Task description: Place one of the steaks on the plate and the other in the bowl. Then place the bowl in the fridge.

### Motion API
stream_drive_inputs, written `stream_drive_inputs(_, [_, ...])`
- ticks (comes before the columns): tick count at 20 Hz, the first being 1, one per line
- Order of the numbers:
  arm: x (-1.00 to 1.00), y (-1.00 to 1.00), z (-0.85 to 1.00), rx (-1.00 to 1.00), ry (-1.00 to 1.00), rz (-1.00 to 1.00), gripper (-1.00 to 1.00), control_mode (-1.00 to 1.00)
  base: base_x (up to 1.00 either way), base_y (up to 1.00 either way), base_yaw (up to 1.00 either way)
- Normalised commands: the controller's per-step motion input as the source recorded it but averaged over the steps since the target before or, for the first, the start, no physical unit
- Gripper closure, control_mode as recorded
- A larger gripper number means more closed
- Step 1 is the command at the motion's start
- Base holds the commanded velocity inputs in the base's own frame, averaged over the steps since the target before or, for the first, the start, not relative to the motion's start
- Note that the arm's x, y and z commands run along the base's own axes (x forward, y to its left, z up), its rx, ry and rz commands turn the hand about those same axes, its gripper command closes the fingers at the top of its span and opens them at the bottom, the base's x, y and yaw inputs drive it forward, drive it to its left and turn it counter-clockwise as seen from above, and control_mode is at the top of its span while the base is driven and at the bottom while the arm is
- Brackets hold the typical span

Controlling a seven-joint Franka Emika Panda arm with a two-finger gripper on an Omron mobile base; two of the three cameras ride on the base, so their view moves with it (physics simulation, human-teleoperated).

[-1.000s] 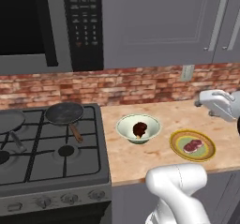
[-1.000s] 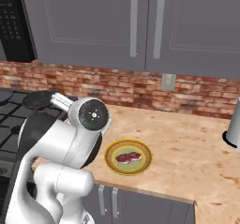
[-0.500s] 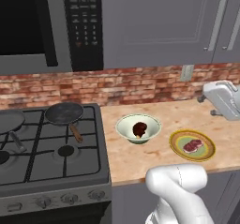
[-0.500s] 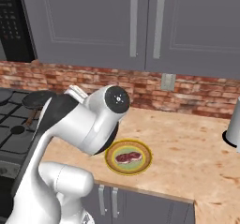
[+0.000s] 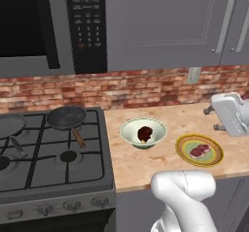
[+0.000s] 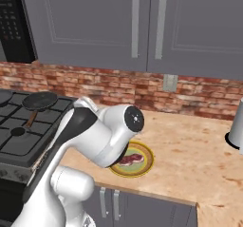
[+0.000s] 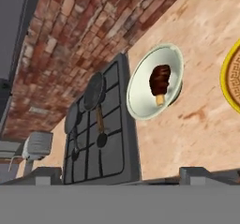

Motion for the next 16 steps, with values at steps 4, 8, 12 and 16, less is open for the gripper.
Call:
stream_drive_inputs(4, [0.38, 0.03, -0.22, 0.14, 0.12, 0.0, -1.0, -1.0, 0.0, 0.0, 0.0])
stream_drive_inputs(8, [0.37, 0.0, -0.21, 0.11, 0.15, 0.0, -1.0, -1.0, 0.0, 0.0, 0.0])
stream_drive_inputs(12, [0.26, 0.01, -0.31, 0.03, 0.2, 0.0, -1.0, -1.0, 0.0, 0.0, 0.0])
stream_drive_inputs(16, [0.3, 0.08, -0.25, 0.01, 0.14, 0.0, -1.0, -1.0, 0.0, 0.0, 0.0])
